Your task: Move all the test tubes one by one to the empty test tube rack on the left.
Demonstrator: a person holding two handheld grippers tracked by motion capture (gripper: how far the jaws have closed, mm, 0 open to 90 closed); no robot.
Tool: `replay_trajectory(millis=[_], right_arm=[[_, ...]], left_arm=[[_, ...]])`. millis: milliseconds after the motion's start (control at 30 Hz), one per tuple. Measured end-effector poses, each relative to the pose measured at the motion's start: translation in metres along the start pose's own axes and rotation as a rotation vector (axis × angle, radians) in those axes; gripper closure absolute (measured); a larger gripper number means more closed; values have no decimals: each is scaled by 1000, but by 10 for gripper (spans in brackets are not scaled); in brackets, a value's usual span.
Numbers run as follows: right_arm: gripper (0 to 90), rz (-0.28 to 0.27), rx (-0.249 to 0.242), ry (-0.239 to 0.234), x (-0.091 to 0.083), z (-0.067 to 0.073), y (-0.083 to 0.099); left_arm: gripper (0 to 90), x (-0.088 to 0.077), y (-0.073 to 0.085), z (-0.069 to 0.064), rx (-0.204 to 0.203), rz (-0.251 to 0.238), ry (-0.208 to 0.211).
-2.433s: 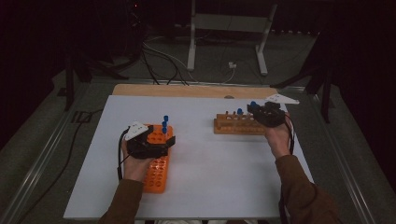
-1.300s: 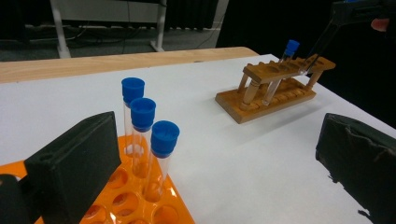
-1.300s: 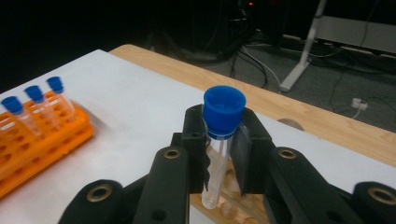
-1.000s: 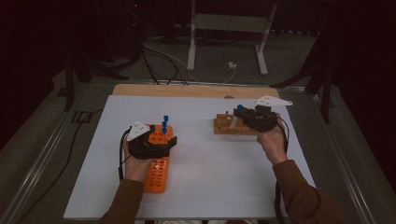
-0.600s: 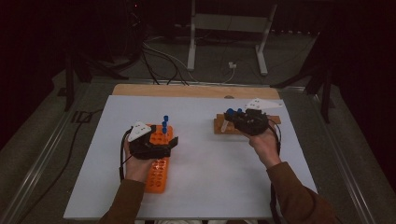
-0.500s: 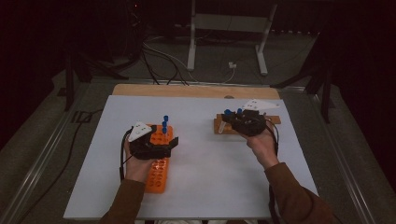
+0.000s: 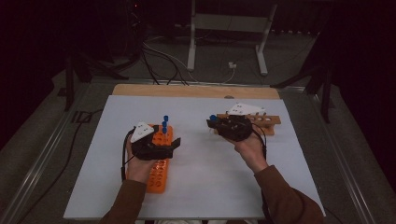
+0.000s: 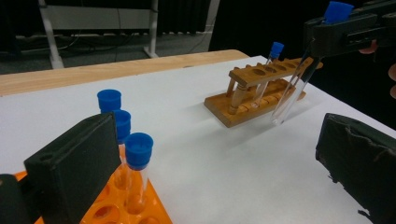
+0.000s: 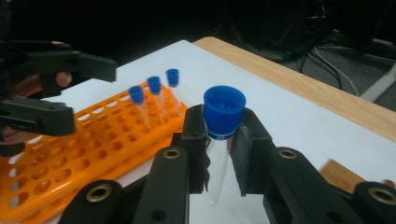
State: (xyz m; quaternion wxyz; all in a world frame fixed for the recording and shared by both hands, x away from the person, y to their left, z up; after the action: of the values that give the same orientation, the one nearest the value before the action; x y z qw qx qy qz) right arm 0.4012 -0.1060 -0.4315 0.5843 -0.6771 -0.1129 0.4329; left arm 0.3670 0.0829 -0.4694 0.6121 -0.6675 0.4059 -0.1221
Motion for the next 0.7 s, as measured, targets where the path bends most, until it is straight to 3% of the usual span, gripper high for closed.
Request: replay_trajectory(millis=[367,533,700], right_arm=[[769,4,-16,-59,10,27,-6],[769,13,-28,-85,15,38,-6],[769,16,-30,-104,19,47,-6]], left_arm=[[8,3,-1,-7,19,6,19],[14,4,-1,-10,57,22,6],[29,6,-1,-20,88,29,39]])
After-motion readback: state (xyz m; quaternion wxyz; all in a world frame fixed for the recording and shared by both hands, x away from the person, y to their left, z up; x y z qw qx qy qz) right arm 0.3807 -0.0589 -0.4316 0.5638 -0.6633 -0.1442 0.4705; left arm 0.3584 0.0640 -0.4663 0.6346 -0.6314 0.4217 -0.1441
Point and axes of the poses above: each handheld gripper's, and its own axes: x roughly forward along the jaws, y roughly out of its underside, z roughly to its left, the point moved 8 cm from there along x, roughly forward along the jaws, and after that the axes turned 5 degrees about y, right-handed, at the moved point
